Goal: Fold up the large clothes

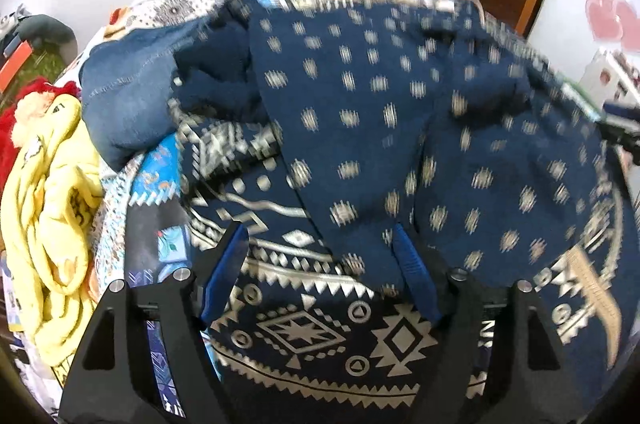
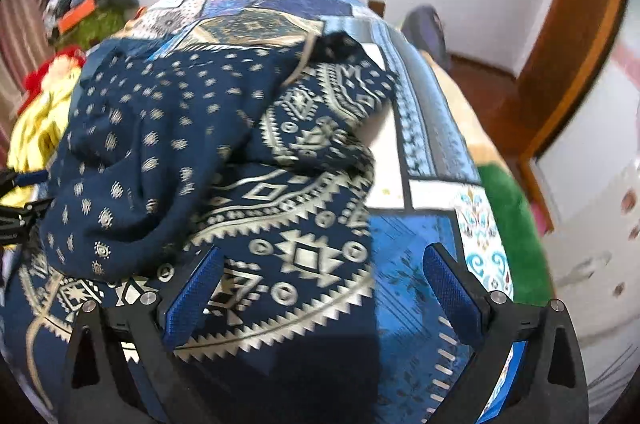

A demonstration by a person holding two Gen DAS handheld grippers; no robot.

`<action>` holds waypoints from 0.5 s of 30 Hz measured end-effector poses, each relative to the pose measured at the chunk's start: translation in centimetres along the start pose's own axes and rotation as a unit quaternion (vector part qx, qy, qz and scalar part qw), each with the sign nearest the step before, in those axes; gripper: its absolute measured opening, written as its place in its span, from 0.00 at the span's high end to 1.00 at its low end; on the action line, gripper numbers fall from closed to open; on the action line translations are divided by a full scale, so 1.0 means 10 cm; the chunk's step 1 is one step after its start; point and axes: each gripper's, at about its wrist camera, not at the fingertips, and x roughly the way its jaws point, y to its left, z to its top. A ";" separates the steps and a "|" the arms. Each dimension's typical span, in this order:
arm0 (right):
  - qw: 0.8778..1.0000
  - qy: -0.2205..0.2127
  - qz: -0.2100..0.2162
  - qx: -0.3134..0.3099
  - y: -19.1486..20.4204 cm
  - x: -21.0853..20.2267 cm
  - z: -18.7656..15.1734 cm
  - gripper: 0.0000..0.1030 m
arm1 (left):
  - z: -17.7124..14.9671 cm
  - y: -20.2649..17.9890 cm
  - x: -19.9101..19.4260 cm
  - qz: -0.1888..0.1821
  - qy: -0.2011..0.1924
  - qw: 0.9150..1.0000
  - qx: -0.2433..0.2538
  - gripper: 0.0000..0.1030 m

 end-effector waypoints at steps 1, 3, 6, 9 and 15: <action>1.000 -0.003 0.004 0.010 -0.06 -0.02 0.03 0.04 | 0.04 0.04 -0.06 -0.002 -0.009 1.000 -0.008 0.28; 0.999 -0.015 0.008 0.032 -0.18 -0.03 0.13 0.04 | 0.18 0.19 -0.17 0.000 -0.030 0.999 -0.028 0.28; 0.997 -0.024 0.024 0.068 -0.31 0.00 0.33 0.04 | 0.37 0.41 -0.26 0.013 -0.051 0.997 -0.052 0.28; 0.993 -0.026 0.053 0.098 -0.40 0.09 0.55 0.04 | 0.56 0.69 -0.21 0.030 -0.054 0.995 -0.081 0.28; 0.992 -0.009 0.069 0.102 -0.42 0.45 0.87 0.04 | 0.72 1.24 0.22 0.009 -0.021 0.986 -0.166 0.28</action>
